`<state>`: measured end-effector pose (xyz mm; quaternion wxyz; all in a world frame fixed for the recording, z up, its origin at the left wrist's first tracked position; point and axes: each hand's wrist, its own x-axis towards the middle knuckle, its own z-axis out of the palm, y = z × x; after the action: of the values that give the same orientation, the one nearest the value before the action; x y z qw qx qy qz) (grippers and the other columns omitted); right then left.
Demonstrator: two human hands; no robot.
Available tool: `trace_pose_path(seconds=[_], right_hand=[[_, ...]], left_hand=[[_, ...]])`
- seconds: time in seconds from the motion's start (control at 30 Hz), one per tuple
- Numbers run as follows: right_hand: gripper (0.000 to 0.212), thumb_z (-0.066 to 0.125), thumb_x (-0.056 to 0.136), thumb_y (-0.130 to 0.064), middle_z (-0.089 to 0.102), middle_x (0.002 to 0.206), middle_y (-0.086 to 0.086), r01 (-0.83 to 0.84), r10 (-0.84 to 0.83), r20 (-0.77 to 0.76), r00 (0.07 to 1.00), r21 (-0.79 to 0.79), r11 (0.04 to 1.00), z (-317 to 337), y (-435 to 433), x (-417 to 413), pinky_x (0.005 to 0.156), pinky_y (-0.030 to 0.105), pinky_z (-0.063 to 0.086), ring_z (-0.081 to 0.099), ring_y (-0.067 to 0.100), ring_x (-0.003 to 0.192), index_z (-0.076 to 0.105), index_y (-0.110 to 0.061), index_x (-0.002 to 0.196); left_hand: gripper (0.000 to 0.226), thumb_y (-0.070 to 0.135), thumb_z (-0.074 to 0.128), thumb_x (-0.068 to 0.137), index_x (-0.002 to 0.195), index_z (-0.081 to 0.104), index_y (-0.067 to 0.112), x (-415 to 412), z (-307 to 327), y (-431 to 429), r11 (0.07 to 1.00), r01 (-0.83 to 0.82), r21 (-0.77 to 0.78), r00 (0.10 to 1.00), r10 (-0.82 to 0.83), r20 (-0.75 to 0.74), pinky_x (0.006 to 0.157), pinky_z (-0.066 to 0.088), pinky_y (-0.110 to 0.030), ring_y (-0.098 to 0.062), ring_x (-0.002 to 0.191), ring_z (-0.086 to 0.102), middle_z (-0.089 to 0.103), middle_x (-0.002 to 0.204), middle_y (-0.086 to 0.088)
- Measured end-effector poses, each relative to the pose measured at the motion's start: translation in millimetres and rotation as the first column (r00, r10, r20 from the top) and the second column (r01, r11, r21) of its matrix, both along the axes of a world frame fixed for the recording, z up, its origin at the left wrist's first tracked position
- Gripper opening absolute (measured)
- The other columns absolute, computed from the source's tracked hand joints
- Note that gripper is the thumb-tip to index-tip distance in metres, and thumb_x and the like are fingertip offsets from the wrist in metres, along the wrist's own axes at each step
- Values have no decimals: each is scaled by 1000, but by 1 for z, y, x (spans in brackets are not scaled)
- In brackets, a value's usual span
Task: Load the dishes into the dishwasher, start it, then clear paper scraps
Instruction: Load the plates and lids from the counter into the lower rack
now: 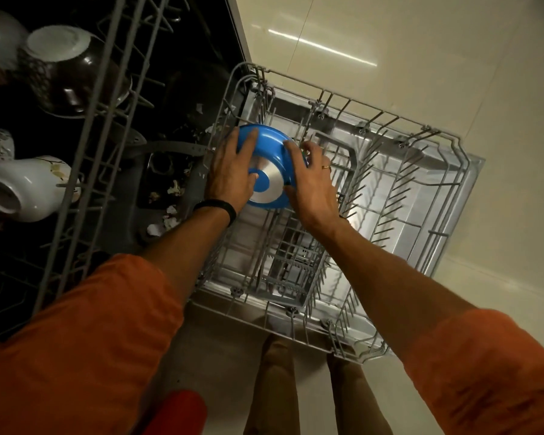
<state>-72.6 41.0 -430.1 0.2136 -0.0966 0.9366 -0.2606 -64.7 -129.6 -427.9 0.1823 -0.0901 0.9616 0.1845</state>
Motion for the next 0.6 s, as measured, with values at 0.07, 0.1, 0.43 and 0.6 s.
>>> trace_pose_path(seconds=[0.07,0.1,0.43,0.6], right_hand=[[85,74,85,-8,27,157,14,-79,80,-17,997,51,996,0,1,5,90,47,59,34,37,138,27,-22,155],[87,74,86,-8,27,158,15,-107,108,-13,994,72,992,-1,2,5,89,48,59,33,38,139,25,-20,157],[94,75,85,-15,23,159,14,-203,200,40,979,131,970,13,7,3,93,56,55,38,39,135,17,-20,158],[91,78,86,-23,27,159,14,-202,196,57,979,138,970,43,22,12,94,53,55,44,37,133,21,-20,158]], left_hand=[[90,11,72,92,162,19,29,7,2,7,998,62,-16,998,-62,0,122,29,-53,-37,155,13,9,169,-14],[92,11,71,92,163,16,32,8,2,8,997,72,-25,997,-72,12,122,29,-54,-37,156,9,6,170,-13],[98,15,70,94,163,3,34,8,15,13,985,122,-119,989,-111,94,124,24,-52,-36,157,4,-4,171,-12],[102,19,71,92,164,-1,30,27,34,22,978,145,-150,985,-127,118,121,27,-51,-36,156,9,-2,171,-13]])
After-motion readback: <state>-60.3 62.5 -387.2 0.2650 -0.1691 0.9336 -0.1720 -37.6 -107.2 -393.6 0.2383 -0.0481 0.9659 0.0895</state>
